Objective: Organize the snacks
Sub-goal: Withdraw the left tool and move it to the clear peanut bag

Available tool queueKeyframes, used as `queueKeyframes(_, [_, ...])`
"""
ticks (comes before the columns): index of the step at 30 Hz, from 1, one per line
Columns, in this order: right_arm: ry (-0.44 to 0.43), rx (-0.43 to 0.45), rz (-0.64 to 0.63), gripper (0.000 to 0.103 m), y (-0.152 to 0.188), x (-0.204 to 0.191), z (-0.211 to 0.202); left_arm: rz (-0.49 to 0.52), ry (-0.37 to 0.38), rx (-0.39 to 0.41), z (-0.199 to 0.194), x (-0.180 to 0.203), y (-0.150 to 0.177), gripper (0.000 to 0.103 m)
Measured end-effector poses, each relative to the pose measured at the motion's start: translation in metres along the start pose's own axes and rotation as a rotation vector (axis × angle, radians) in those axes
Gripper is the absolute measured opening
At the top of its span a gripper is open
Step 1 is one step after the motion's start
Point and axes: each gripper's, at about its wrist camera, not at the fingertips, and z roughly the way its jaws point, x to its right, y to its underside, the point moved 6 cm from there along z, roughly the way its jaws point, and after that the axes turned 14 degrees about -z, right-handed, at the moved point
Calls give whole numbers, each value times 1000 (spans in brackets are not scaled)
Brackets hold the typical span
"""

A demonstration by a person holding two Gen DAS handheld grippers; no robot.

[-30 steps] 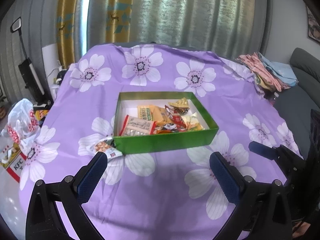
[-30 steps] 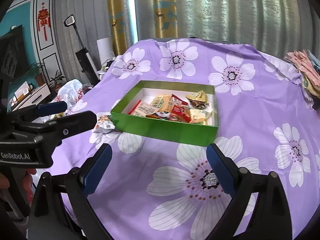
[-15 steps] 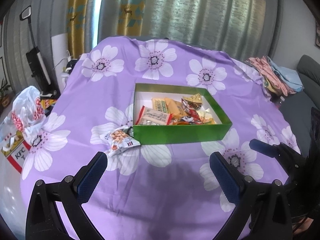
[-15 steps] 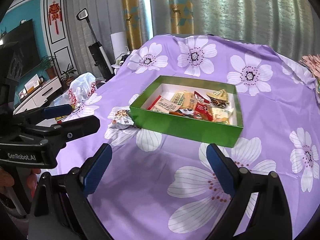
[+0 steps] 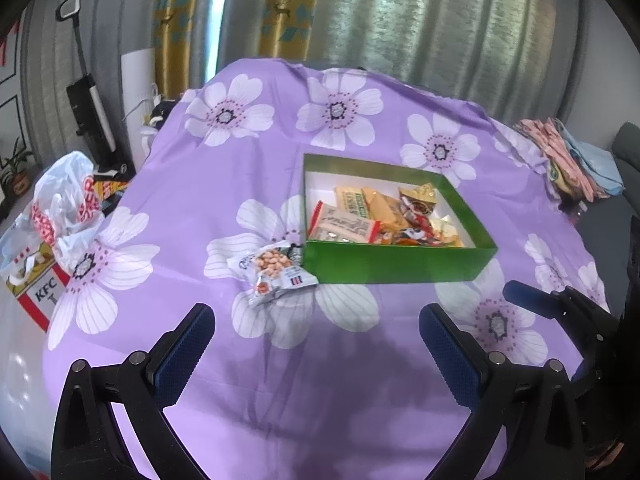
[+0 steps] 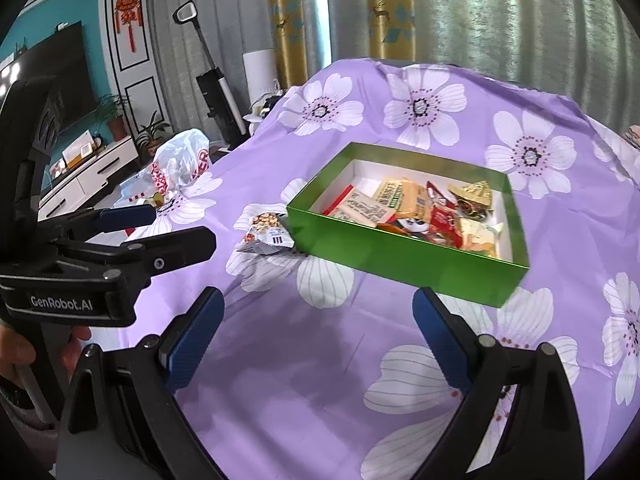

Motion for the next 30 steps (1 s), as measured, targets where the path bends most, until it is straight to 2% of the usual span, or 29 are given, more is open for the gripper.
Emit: queueKeyframes(30, [-98, -34, -28, 96, -20, -12, 63, -49, -42, -57, 45, -35, -13, 102])
